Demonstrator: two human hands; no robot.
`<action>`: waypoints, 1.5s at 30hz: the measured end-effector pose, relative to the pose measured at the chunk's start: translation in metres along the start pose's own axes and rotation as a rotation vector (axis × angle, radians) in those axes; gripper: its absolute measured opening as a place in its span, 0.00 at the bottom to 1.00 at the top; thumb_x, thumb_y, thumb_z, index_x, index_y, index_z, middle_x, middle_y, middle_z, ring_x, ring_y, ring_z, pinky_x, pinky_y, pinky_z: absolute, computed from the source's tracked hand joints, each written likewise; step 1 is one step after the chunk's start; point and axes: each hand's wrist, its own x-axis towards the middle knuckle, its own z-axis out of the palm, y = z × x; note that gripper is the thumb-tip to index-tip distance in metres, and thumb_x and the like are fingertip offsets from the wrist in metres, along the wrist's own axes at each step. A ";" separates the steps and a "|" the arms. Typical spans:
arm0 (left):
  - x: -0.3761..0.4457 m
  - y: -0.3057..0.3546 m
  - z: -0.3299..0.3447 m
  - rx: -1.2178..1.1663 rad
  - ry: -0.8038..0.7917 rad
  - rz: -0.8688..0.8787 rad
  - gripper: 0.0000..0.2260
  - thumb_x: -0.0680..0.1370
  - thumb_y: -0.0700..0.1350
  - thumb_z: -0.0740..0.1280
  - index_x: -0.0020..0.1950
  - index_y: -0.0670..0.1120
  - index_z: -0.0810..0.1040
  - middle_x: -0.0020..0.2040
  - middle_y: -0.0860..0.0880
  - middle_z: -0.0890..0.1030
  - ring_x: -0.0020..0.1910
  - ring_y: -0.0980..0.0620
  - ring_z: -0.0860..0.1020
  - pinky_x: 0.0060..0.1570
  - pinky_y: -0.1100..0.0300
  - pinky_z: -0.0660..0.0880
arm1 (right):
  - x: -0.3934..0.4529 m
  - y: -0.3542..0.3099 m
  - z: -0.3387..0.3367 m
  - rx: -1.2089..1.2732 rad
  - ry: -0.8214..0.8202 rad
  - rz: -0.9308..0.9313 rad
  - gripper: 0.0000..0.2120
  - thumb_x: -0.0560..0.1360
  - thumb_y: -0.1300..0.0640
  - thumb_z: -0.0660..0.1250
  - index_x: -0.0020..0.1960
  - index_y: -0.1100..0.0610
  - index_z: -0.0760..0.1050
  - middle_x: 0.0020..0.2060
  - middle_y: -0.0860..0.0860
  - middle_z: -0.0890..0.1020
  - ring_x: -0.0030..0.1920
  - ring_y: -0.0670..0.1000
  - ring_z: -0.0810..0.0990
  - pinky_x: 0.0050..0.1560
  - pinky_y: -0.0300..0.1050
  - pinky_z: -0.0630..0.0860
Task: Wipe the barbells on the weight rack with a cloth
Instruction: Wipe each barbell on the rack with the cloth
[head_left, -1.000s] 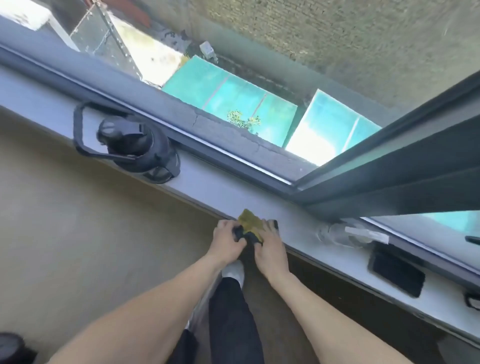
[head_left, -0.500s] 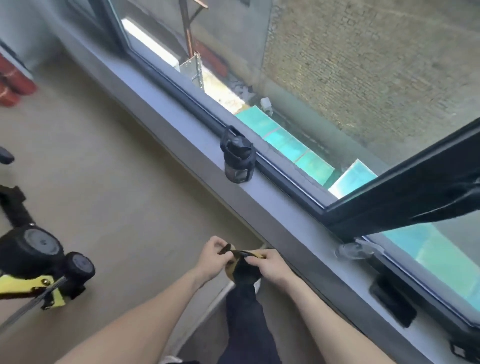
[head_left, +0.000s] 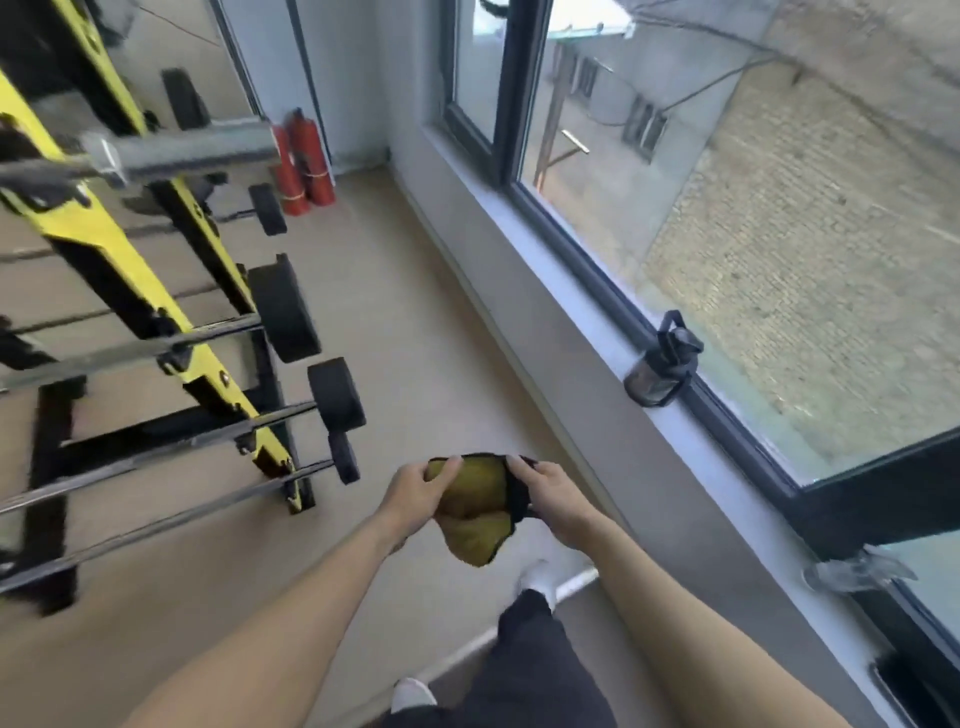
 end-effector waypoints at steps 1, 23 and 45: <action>-0.001 -0.005 -0.017 -0.026 0.041 -0.004 0.21 0.79 0.61 0.66 0.49 0.42 0.82 0.46 0.43 0.85 0.46 0.45 0.83 0.46 0.52 0.80 | 0.001 -0.011 0.017 -0.005 0.003 -0.020 0.28 0.79 0.40 0.64 0.54 0.68 0.78 0.39 0.60 0.79 0.40 0.62 0.80 0.47 0.61 0.79; 0.030 -0.035 -0.390 -0.107 0.385 -0.074 0.14 0.84 0.53 0.61 0.54 0.43 0.79 0.50 0.45 0.82 0.55 0.45 0.80 0.45 0.59 0.76 | 0.138 -0.203 0.339 0.134 -0.071 0.014 0.18 0.82 0.48 0.63 0.57 0.64 0.77 0.51 0.63 0.84 0.49 0.61 0.84 0.49 0.58 0.83; 0.017 0.029 -0.578 -0.383 -0.311 0.388 0.18 0.77 0.52 0.70 0.62 0.43 0.75 0.56 0.38 0.83 0.53 0.40 0.84 0.55 0.43 0.81 | 0.052 -0.356 0.529 0.723 0.088 -0.543 0.15 0.82 0.55 0.62 0.64 0.63 0.74 0.61 0.62 0.80 0.63 0.60 0.79 0.63 0.59 0.76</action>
